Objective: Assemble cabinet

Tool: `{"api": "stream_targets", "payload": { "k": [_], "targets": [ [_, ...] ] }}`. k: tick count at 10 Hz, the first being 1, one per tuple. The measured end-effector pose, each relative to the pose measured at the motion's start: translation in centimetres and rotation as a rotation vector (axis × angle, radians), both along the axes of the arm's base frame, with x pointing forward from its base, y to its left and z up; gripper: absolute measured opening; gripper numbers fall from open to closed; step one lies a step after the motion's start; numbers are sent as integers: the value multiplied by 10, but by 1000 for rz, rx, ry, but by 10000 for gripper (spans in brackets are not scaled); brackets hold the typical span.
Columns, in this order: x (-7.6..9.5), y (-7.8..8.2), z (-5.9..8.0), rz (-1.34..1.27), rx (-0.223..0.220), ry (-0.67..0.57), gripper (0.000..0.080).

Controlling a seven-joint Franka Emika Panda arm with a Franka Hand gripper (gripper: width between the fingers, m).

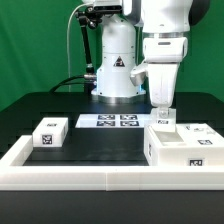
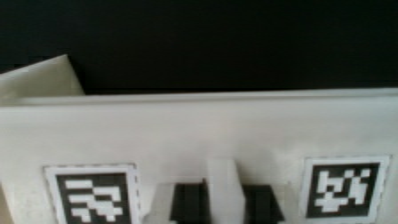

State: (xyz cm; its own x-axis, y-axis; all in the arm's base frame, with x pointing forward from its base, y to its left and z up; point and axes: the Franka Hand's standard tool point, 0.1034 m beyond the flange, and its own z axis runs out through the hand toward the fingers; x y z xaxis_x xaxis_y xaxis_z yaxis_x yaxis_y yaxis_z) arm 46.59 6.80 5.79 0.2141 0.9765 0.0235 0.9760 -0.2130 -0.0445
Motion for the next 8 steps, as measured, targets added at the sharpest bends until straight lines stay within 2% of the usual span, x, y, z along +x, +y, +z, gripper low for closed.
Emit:
{"api": "stream_targets", "payload": {
  "k": [8],
  "targets": [
    [4, -2, -1, 72, 2, -2, 72]
  ]
}}
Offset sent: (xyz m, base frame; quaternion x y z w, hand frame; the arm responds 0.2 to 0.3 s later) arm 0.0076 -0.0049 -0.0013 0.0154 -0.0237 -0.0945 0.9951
